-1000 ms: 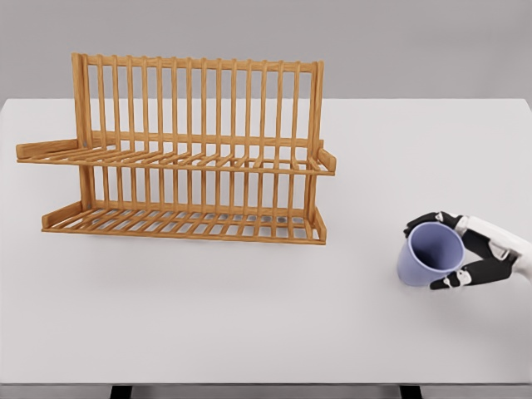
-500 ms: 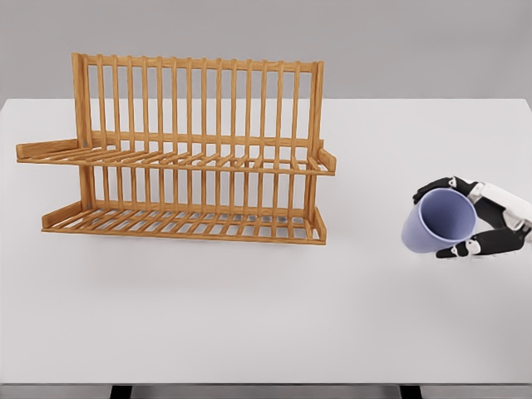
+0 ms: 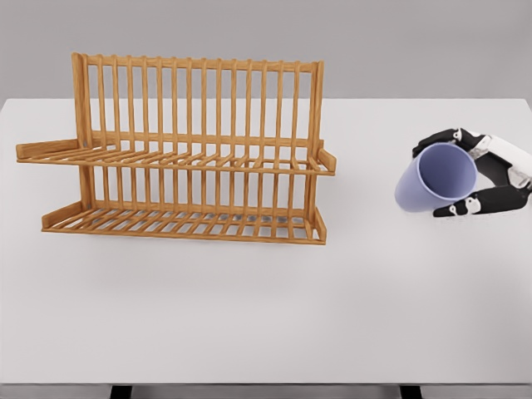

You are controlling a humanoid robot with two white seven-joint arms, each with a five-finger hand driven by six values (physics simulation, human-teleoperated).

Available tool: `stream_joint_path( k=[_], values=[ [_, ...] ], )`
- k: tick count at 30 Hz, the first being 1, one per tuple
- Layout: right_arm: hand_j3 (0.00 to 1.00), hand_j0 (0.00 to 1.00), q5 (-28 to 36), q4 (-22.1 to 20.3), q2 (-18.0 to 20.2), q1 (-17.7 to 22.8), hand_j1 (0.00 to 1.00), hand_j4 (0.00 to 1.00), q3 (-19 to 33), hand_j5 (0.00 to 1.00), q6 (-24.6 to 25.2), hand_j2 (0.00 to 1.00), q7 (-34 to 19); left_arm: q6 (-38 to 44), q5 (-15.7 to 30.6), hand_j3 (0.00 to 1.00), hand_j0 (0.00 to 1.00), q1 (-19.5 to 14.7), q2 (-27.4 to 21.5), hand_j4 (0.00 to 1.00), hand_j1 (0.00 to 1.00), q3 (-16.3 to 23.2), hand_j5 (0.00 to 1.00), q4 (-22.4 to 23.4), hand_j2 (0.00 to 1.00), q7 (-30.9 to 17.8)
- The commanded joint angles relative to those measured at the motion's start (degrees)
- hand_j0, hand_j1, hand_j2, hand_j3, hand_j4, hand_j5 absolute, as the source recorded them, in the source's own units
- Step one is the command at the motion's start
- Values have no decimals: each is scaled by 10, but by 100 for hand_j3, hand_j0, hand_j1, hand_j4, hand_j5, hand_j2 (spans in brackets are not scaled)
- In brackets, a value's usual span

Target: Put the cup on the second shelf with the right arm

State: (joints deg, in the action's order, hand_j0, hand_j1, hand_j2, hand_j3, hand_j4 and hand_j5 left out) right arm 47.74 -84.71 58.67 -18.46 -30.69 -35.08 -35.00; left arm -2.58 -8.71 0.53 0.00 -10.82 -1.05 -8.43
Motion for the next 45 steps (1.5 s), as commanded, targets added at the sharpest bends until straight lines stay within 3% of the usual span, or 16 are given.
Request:
stream_joint_path(
  k=[1, 24, 36, 45],
  values=[
    [66, 66, 3, 0, -6, -3, 66, 66, 0, 66, 1, 66, 0, -1, 0, 100, 100, 0, 0, 100, 100, 0, 100, 0, 100, 0],
    [65, 65, -55, -3, -67, -102, 65, 65, 0, 65, 1, 65, 0, 0, 0, 100, 100, 0, 0, 100, 100, 0, 100, 0, 100, 0],
    [65, 65, -147, -2, -145, -152, 65, 65, 0, 65, 1, 65, 0, 0, 0, 100, 100, -1, 0, 100, 100, 0, 100, 0, 100, 0],
    [65, 65, -150, -3, -157, -179, 65, 65, 0, 65, 1, 65, 0, 0, 0, 100, 100, 0, 0, 100, 100, 0, 100, 0, 100, 0]
  ],
)
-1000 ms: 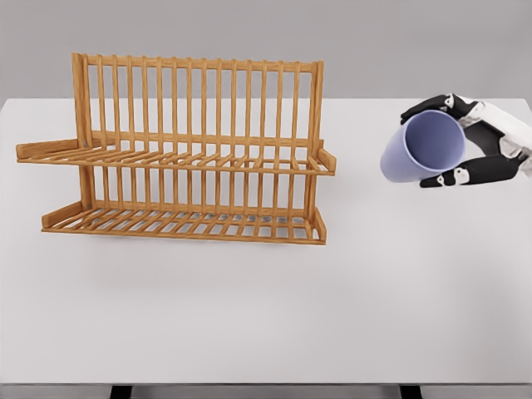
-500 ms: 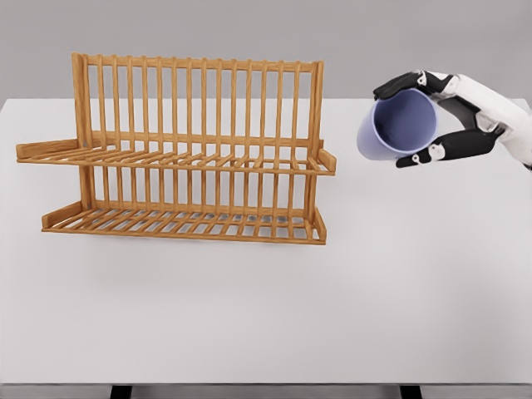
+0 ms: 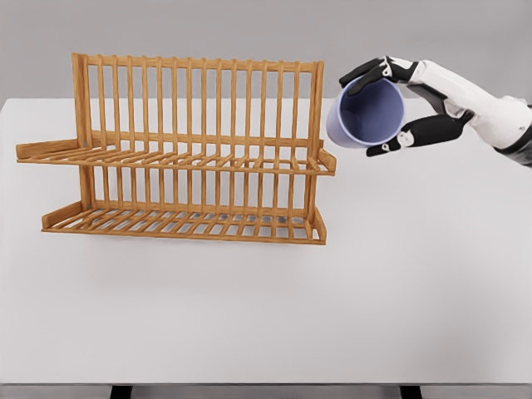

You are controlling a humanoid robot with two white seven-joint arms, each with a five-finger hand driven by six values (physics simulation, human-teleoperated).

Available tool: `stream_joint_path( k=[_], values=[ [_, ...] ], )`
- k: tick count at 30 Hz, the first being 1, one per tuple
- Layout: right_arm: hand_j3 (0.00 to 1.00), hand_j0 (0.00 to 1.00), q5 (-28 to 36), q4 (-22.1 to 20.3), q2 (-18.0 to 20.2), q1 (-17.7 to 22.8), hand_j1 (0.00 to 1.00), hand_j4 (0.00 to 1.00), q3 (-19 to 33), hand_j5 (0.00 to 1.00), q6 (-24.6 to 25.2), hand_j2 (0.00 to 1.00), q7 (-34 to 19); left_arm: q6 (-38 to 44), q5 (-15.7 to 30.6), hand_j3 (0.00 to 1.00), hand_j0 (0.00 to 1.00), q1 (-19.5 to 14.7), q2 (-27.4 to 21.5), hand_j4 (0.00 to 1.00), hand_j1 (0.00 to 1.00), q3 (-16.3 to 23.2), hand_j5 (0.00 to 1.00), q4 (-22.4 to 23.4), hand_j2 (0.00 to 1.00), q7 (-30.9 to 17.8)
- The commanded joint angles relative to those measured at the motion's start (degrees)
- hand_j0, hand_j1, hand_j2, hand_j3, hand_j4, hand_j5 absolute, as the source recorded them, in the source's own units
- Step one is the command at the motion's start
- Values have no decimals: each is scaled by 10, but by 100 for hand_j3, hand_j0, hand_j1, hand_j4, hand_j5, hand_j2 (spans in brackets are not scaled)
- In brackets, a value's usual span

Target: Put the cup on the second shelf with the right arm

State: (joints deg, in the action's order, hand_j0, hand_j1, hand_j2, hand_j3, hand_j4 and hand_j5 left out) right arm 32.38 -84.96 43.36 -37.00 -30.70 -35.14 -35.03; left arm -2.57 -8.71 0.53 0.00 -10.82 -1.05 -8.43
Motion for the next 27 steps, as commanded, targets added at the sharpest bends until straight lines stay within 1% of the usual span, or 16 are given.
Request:
stream_joint_path(
  k=[1, 4, 10, 13, 17, 18, 21, 27],
  values=[
    [65, 65, -2, 0, -8, 0, 65, 65, 0, 65, 1, 65, 0, 0, 0, 100, 100, 0, 0, 100, 100, 0, 100, 0, 100, 0],
    [65, 65, -25, 1, -33, -7, 65, 65, 0, 65, 1, 65, 0, -1, 0, 100, 100, 0, 0, 100, 100, 0, 100, 0, 100, 0],
    [65, 65, -38, 1, -50, -22, 65, 65, -1, 65, 1, 65, 0, -1, 0, 100, 100, 0, 0, 100, 100, 0, 100, 0, 100, 0],
    [65, 65, -54, 1, -71, -22, 65, 65, -1, 65, 1, 65, 0, -1, 0, 100, 100, 0, 0, 100, 100, 0, 100, 0, 100, 0],
    [65, 65, -64, 2, -83, -23, 65, 65, -4, 65, 1, 65, 0, -1, 0, 100, 100, 0, 0, 100, 100, 0, 100, 0, 100, 0],
    [65, 65, -75, 2, -86, -22, 65, 65, -6, 65, 1, 65, 0, 0, 0, 100, 100, 0, 0, 100, 100, 0, 100, 0, 100, 0],
    [65, 65, -92, 4, -104, -19, 65, 65, -7, 65, 1, 65, 0, -1, 0, 100, 100, 0, 0, 100, 100, 0, 100, 0, 100, 0],
    [65, 65, -96, 2, -108, -17, 65, 65, -8, 65, 1, 65, 0, 0, 0, 100, 100, 0, 0, 100, 100, 0, 100, 0, 100, 0]
  ],
)
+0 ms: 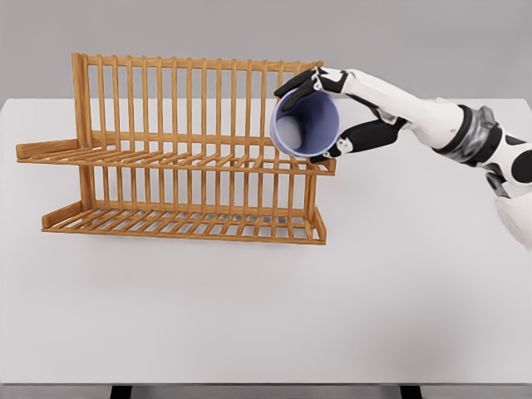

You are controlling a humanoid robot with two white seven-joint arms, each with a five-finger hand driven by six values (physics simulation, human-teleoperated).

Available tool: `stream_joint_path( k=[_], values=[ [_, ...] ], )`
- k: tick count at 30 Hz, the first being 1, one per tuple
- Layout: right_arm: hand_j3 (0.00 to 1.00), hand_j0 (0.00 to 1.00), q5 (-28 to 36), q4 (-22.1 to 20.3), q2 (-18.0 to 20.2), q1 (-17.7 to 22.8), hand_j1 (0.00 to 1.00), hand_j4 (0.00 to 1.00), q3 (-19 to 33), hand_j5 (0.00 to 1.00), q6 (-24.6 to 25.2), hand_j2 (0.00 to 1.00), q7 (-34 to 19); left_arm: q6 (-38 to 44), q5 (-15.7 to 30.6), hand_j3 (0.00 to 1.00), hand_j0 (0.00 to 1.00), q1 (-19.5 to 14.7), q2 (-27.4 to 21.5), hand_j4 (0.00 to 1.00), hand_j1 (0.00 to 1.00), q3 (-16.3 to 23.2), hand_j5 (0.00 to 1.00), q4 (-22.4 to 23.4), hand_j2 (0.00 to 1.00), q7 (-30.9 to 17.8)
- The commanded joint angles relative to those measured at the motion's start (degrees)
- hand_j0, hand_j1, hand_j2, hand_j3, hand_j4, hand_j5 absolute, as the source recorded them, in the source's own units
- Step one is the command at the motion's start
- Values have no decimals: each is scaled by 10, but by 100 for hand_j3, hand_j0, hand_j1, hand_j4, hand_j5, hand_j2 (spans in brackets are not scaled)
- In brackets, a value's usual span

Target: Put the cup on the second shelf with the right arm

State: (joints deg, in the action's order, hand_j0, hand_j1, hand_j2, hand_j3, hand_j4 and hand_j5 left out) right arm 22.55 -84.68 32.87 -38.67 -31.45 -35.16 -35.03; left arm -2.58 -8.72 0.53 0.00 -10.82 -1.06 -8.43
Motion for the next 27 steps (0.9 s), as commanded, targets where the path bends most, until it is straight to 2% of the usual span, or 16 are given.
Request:
stream_joint_path(
  k=[1, 11, 14, 16, 27],
  values=[
    [65, 65, 0, 0, -3, 1, 65, 65, -1, 65, 2, 65, 0, 0, 0, 100, 100, 0, 0, 100, 100, 0, 100, 0, 100, 0],
    [65, 65, -24, 7, -8, 4, 65, 65, 3, 65, 2, 65, 0, 0, 0, 100, 100, -1, 0, 100, 100, 0, 100, 0, 100, 0],
    [65, 65, -30, 44, -22, 3, 65, 65, 2, 65, 2, 65, 0, -1, 0, 100, 100, -1, 0, 100, 100, 0, 100, 0, 100, 0],
    [66, 66, -39, 52, -29, 3, 66, 66, 2, 66, 2, 66, 0, 0, 0, 100, 100, 0, 0, 100, 100, 0, 100, 0, 100, 0],
    [70, 70, -39, 43, -29, 3, 70, 70, 4, 70, 2, 70, 0, 0, 0, 100, 100, 0, 0, 100, 100, 0, 100, 0, 100, 0]
  ],
)
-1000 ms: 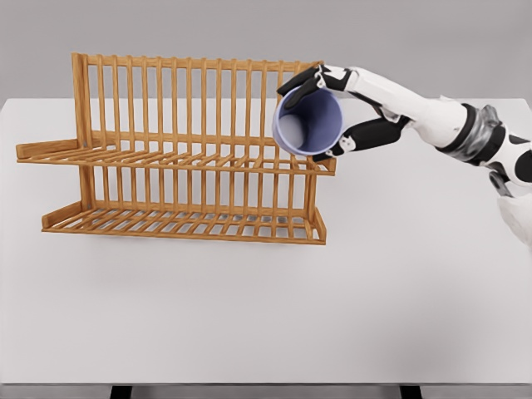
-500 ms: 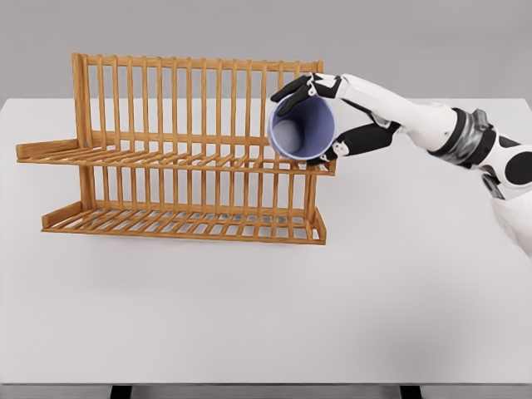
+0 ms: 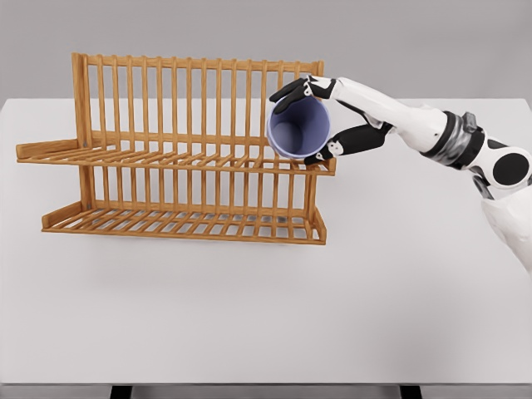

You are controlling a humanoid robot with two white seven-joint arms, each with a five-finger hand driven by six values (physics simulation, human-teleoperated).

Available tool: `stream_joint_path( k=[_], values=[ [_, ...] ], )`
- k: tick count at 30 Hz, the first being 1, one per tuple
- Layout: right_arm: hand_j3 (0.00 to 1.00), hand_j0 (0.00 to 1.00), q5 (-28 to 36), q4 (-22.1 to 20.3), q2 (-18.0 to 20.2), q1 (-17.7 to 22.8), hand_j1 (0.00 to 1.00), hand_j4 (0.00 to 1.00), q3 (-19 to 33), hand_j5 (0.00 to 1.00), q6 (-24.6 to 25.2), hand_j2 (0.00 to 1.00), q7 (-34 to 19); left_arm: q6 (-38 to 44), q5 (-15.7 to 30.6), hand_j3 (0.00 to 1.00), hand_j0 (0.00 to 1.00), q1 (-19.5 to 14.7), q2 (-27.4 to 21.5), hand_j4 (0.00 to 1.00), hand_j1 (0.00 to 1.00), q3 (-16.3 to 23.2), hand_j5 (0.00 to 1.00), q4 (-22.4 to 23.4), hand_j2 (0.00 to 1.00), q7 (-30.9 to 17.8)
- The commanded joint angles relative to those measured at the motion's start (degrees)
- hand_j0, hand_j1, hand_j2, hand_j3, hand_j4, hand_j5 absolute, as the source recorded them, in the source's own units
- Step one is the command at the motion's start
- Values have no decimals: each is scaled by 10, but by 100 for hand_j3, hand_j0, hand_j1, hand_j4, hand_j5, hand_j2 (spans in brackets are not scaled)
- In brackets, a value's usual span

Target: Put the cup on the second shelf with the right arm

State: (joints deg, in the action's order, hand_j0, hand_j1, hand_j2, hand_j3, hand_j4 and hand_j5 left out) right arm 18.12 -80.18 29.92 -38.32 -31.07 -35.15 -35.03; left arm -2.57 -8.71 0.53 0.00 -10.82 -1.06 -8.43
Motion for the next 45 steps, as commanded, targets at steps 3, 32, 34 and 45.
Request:
stream_joint_path(
  k=[3, 32, 34, 45],
  values=[
    [98, 98, 6, -1, 0, 0, 98, 98, 1, 98, 2, 98, 0, 0, 0, 100, 100, 0, 0, 100, 100, 0, 100, 0, 100, 0],
    [100, 100, 82, -71, 80, 14, 100, 100, 4, 100, 2, 100, 0, -1, 0, 100, 100, -1, 0, 100, 100, 0, 100, 0, 100, 0],
    [100, 100, 82, -71, 80, 14, 100, 100, 4, 100, 2, 100, 0, -1, 0, 100, 100, -1, 0, 100, 100, 0, 100, 0, 100, 0],
    [100, 100, 130, -127, 208, 166, 100, 100, 93, 100, 2, 100, 0, 0, 0, 100, 100, -1, 0, 100, 100, 0, 100, 0, 100, 0]
  ],
)
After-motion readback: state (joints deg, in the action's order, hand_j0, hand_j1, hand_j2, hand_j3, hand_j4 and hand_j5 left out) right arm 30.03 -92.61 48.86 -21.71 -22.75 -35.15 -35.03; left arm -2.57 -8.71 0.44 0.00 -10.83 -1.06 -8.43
